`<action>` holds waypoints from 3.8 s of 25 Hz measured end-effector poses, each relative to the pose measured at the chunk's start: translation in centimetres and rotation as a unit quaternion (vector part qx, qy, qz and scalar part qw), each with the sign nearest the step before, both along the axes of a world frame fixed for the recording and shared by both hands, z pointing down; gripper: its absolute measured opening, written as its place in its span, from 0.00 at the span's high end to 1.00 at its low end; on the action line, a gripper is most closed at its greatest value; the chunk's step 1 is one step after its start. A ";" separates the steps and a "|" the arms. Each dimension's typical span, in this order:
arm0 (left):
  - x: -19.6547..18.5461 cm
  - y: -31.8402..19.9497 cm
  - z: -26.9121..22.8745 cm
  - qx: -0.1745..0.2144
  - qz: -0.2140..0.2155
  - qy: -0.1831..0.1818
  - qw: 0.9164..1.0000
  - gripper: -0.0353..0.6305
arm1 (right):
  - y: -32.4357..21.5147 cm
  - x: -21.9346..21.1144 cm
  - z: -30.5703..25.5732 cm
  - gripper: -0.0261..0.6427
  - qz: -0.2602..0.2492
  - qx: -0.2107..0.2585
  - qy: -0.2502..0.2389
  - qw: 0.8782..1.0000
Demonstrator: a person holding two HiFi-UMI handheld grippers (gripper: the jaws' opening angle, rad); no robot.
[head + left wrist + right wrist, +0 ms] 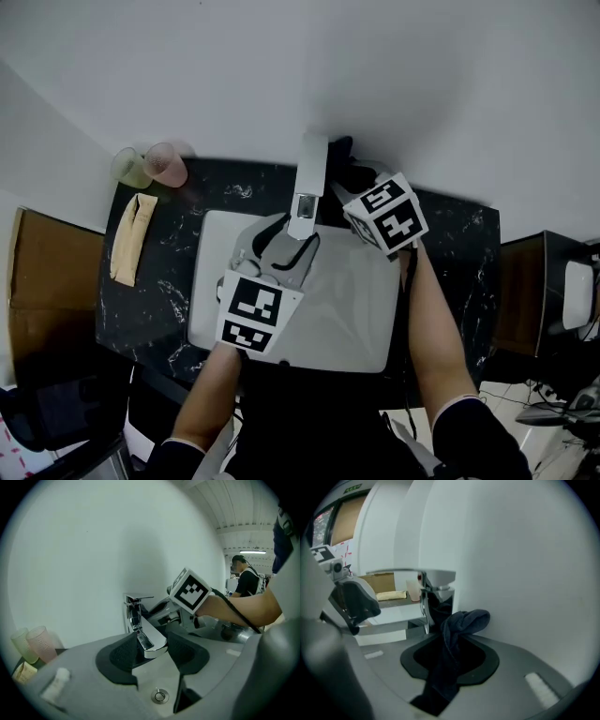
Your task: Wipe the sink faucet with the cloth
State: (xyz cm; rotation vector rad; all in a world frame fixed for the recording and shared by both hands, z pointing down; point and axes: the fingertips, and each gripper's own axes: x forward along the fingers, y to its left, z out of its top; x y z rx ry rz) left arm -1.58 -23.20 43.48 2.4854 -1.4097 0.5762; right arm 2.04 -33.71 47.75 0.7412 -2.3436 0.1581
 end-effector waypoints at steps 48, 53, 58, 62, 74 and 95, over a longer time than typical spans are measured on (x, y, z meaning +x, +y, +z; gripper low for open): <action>-0.1 -0.6 0.3 -0.041 -0.022 -0.007 0.999 0.64 | 4.5 -0.6 -6.8 0.81 -0.082 0.059 0.032 0.994; -0.3 -0.6 0.3 -0.039 -0.024 -0.006 0.999 0.64 | 3.5 -0.5 -8.3 0.81 -0.079 0.082 0.038 0.993; 0.0 -0.6 0.3 -0.036 -0.020 -0.008 0.999 0.64 | 1.2 0.5 -9.1 0.81 -0.041 0.093 0.018 0.995; 0.2 -0.5 0.3 -0.030 -0.017 -0.010 0.999 0.64 | 1.1 0.8 -8.7 0.81 -0.025 0.087 0.007 0.996; 0.1 0.7 0.5 -0.028 -0.015 -0.018 0.999 0.64 | 7.0 -0.3 -4.4 0.81 -0.084 0.031 -0.005 0.996; -1.5 3.2 0.9 -0.031 -0.012 -0.033 0.999 0.64 | 14.8 0.7 -14.0 0.81 -0.149 0.105 -0.069 0.981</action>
